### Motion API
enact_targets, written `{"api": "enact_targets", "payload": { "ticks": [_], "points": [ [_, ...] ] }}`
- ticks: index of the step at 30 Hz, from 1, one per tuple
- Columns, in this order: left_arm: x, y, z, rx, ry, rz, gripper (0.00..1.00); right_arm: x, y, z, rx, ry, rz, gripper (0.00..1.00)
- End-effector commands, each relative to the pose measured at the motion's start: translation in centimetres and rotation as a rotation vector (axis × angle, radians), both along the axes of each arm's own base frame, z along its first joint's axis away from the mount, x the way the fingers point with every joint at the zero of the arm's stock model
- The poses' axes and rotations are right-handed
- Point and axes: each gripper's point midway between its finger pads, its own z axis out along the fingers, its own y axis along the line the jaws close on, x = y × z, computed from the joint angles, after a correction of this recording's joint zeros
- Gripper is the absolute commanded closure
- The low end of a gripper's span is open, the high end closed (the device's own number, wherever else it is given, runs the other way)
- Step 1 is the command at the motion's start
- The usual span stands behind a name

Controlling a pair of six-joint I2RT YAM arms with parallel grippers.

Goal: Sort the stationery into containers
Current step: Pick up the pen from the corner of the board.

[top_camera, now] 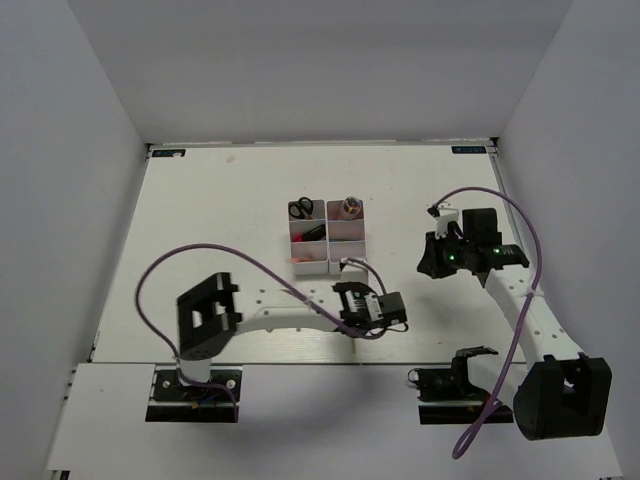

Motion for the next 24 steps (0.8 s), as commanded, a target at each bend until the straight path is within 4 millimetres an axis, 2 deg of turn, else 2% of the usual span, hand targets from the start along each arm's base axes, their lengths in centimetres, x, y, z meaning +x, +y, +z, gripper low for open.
{"api": "enact_targets", "payload": {
  "ticks": [1,2,3,4,5,6,7,8,9,11,12,16,17,19,24],
  "points": [
    [3.2,4.6,7.5,0.067,-0.277,-0.151,1.0,-1.1,1.1,1.1,0.055,-0.034,0.112,1.0],
    [4.2,5.9,8.4,0.128,-0.343,-0.18,1.0,-1.5,1.7,1.4,0.081,-0.039,0.147,1.0],
    [5.0,5.7,9.1,0.114,-0.391,-0.193,1.0,-1.6,1.7,1.2,0.076,-0.051,0.177,1.0],
    [5.7,8.5,9.2,0.175,-0.461,-0.208,1.0,-2.0,2.2,1.5,0.102,-0.053,0.206,0.93],
    [6.6,8.6,9.9,0.237,-0.513,-0.303,1.0,-2.1,2.2,1.5,0.102,-0.055,0.21,0.86],
    [7.9,7.5,10.8,0.169,-0.576,-0.287,1.0,-2.1,2.3,1.5,0.101,-0.062,0.223,0.83],
    [8.3,9.0,11.0,0.211,-0.608,-0.338,1.0,-2.3,2.4,1.4,0.104,-0.059,0.231,0.8],
    [9.8,8.6,11.3,0.156,-0.68,-0.316,1.0,-2.3,2.4,1.3,0.107,-0.057,0.239,0.78],
    [10.7,10.1,10.5,0.174,-0.684,-0.301,1.0,-2.3,2.5,1.3,0.107,-0.057,0.243,0.78],
    [12.3,10.3,10.5,0.144,-0.707,-0.334,1.0,-2.3,2.5,1.2,0.11,-0.052,0.251,0.77],
    [13.5,11.1,10.3,0.146,-0.732,-0.334,1.0,-2.5,2.6,1.0,0.114,-0.038,0.253,0.77],
    [15.7,10.0,12.5,0.061,-0.826,-0.318,1.0,-2.5,2.6,0.7,0.117,-0.025,0.258,0.77],
    [15.8,9.1,12.5,0.033,-0.825,-0.351,1.0,-2.5,2.7,0.7,0.117,-0.027,0.264,0.77],
    [16.8,9.1,13.4,0.005,-0.848,-0.326,1.0,-2.5,2.6,0.6,0.117,-0.02,0.26,0.77],
    [17.1,7.3,15.6,-0.103,-0.868,-0.347,1.0,-2.4,2.5,0.4,0.11,-0.016,0.257,0.77]
  ]
}}
